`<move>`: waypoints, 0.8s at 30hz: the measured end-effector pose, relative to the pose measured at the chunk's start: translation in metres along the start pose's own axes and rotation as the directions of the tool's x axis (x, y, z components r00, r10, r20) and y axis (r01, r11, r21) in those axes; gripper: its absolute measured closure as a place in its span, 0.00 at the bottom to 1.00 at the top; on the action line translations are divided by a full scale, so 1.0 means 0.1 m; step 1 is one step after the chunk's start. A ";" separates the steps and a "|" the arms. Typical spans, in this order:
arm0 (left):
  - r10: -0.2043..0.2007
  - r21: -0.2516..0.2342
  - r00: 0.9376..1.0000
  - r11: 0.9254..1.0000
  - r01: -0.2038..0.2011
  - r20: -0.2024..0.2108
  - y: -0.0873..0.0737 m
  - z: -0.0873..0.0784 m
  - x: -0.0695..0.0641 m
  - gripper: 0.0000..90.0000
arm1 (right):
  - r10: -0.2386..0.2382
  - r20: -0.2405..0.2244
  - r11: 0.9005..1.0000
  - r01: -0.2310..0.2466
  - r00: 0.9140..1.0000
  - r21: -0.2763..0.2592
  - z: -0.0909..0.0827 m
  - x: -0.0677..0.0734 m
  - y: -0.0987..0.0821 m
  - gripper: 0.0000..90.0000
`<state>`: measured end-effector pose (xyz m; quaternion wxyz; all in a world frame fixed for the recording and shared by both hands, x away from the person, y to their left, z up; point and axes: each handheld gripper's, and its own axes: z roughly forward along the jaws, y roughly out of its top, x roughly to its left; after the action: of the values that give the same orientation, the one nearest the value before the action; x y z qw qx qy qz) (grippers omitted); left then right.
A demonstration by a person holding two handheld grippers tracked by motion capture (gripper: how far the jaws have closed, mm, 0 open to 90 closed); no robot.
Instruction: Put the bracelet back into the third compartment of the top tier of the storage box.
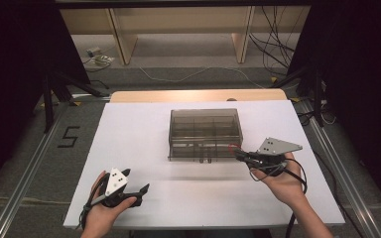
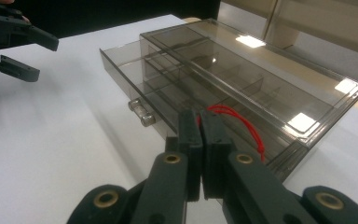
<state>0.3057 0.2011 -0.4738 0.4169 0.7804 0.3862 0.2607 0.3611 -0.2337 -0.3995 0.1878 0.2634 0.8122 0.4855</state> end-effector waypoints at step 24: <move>-0.001 -0.002 1.000 1.000 0.001 -0.001 0.00 0.00 0.00 0.20 | -0.007 -0.013 1.000 0.007 1.000 0.006 0.09 0.00 0.05 0.98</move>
<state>0.3056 0.2008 -0.4737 0.4175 0.7799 0.3865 0.2612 0.3670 -0.2254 -0.3992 0.1832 0.2580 0.8158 0.4841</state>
